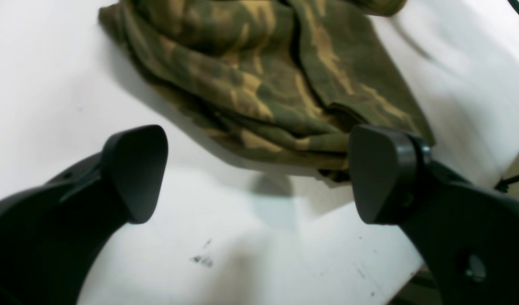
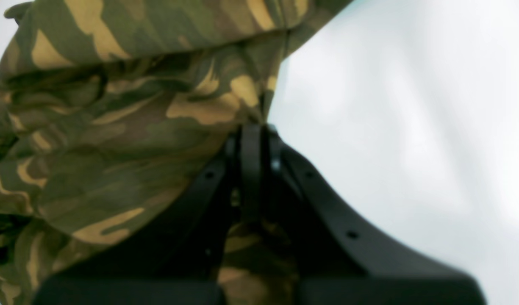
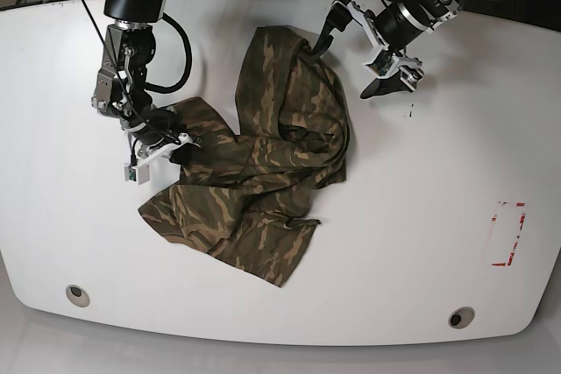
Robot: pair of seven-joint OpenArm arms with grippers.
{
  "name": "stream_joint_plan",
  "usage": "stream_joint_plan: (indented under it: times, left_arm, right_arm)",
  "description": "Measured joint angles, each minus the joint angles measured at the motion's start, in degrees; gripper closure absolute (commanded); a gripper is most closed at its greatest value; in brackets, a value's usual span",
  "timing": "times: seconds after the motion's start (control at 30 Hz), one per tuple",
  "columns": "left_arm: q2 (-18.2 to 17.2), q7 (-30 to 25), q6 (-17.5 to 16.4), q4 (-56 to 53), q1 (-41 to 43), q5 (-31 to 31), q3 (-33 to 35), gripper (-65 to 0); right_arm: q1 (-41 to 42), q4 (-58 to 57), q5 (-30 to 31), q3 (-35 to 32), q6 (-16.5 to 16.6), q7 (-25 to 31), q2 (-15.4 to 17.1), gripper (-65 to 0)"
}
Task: Layout the t-shirt on the table in an organized manner, then fold the t-shirt properly
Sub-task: 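Lower the left gripper onto the bunched shirt fabric and grasp it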
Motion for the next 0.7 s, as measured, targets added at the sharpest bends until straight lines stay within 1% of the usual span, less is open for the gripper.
stream_joint_plan:
  times: [0.1,0.27,0.43,0.57,0.7]
  left_arm:
    - [-0.3,0.0,0.8,-0.5,-0.1,0.0,2.1,-65.0]
    - [-0.1,0.0,0.2,-2.6,-0.2,0.0,6.7,-65.0]
    - [0.3,0.0,0.2,-6.4,-0.4,0.0,9.2,-65.0]
    - [0.0,0.5,0.7,-8.4,-1.7,0.2,10.5,-58.5]
    - [0.0,-0.1,0.9,-10.0,-3.5,0.1,12.1,-53.7]
  right_arm:
    - [-0.3,0.0,0.0,0.0,0.0,0.1,0.0,0.0]
    - [-1.1,0.1,0.0,-0.1,0.0,0.0,0.0,0.0]
    - [-1.2,0.1,0.0,0.0,0.0,0.0,0.0,0.0]
    - [-1.3,0.2,0.0,-0.1,0.0,0.2,-0.1,0.0]
    - [-1.8,0.2,0.0,-0.1,0.0,0.2,0.0,0.0]
